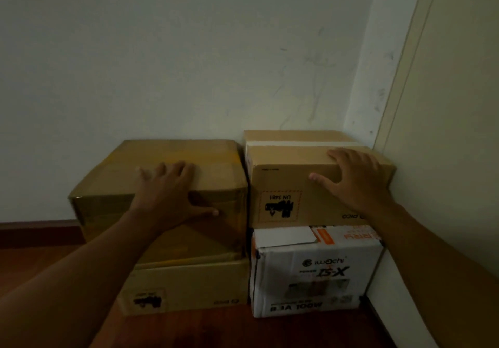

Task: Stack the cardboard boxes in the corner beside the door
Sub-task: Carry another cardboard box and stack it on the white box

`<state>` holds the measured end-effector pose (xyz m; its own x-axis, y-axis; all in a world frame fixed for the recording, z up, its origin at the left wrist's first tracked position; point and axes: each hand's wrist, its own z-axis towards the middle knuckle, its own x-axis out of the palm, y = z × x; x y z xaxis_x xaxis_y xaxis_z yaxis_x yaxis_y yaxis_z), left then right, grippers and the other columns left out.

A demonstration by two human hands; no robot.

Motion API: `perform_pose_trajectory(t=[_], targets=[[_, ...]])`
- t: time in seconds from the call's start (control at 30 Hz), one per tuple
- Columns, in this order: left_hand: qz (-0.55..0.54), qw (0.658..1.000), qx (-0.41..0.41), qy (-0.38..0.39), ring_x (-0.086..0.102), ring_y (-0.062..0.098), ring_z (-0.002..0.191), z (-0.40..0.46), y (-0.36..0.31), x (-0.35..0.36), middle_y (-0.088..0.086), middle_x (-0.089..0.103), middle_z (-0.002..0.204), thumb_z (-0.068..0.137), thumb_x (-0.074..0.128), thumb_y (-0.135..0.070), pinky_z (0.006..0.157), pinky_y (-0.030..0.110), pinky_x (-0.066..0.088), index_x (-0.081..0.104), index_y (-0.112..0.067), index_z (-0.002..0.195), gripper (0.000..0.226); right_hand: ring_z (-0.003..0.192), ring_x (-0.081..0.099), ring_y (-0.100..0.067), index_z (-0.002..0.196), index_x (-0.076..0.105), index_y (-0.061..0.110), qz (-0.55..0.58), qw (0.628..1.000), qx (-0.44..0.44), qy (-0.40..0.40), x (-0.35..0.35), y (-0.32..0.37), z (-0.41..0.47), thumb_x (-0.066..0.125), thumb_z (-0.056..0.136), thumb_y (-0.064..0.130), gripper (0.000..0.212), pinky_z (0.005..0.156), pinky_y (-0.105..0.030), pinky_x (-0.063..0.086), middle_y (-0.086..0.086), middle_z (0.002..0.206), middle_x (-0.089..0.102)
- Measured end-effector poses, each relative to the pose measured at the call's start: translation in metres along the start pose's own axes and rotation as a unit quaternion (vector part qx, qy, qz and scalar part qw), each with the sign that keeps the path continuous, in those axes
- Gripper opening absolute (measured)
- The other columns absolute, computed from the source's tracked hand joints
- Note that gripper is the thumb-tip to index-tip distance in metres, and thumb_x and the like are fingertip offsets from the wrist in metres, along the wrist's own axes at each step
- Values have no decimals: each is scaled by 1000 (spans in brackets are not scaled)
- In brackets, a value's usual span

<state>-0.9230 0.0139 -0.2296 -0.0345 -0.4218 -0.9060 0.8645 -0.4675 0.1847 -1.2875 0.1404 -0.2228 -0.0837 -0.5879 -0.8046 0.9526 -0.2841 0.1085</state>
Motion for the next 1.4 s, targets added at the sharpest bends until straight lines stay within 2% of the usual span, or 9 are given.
perform_pose_trajectory(t=[0.13, 0.3, 0.47, 0.6, 0.73, 0.83, 1.03, 1.23, 1.4], targets=[[6, 999, 43, -24, 53, 32, 121, 16, 10, 4, 4, 51, 140, 47, 32, -103, 89, 50, 45, 44, -24, 137, 121, 129, 45, -31, 138, 47, 26, -7, 1000, -5, -16, 8, -6, 5, 34, 72, 89, 93, 114, -50, 23, -7, 140, 52], [-19, 997, 66, -46, 54, 32, 122, 15, 20, 10, 6, 55, 138, 47, 31, -103, 94, 50, 46, 47, -21, 137, 123, 130, 44, -33, 137, 47, 25, -12, 1000, -3, -17, 11, -7, 5, 36, 72, 89, 92, 114, -52, 22, -9, 141, 51], [-34, 999, 28, -7, 15, 42, 149, -4, 3, 0, 10, 26, 159, 59, 58, -88, 113, 69, 17, 24, -17, 150, 121, 152, 5, -32, 156, 19, 27, -12, 996, 55, 66, -7, 12, -8, 49, 78, 82, 100, 122, -54, 6, -7, 166, 13], [-61, 987, 53, -140, 2, 40, 152, -64, -16, 19, 15, 13, 165, 76, 61, -71, 116, 67, 11, 16, -9, 156, 111, 154, 1, -30, 160, 3, 19, 127, 987, 44, -89, 10, 59, -83, 60, 87, 60, 101, 122, -54, 13, -8, 168, 2], [-39, 990, 45, -127, 1, 40, 152, -107, -20, 65, 16, 3, 166, 72, 69, -69, 116, 68, 10, 10, -5, 157, 122, 154, -15, -20, 159, -8, 20, 127, 992, 11, 23, 70, 87, -161, 46, 83, 78, 109, 124, -53, 9, -3, 168, -13], [-21, 995, 16, -99, -2, 42, 151, -100, -13, 78, 16, 0, 166, 61, 81, -63, 114, 71, 7, 9, -7, 157, 133, 154, -12, -25, 159, -5, 12, 47, 997, 13, 61, 107, 88, -177, 31, 80, 88, 116, 123, -55, 9, -11, 168, -9], [1, 993, 29, -116, -7, 45, 150, -82, -5, 106, 16, -2, 165, 55, 88, -55, 109, 77, 3, 11, -9, 158, 136, 154, 3, -35, 158, 12, 6, 4, 1000, 15, 16, 131, 91, -164, 40, 78, 86, 116, 124, -52, 4, -18, 167, 6], [-11, 998, 17, -62, -10, 44, 150, -96, -10, 83, 15, -7, 166, 59, 82, -63, 110, 77, 8, 5, -11, 158, 136, 154, 4, -34, 159, 10, 8, -24, 997, 32, 71, 111, 97, -167, 39, 79, 85, 114, 124, -50, 3, -17, 166, 9], [-48, 999, 7, -6, -4, 44, 150, -109, -22, 32, 16, -6, 166, 85, 59, -56, 116, 65, 19, 14, -13, 158, 96, 154, -2, -24, 159, 11, 14, 39, 985, 54, 157, 58, 104, -165, 51, 91, 62, 92, 124, -43, 5, -8, 168, 6]])
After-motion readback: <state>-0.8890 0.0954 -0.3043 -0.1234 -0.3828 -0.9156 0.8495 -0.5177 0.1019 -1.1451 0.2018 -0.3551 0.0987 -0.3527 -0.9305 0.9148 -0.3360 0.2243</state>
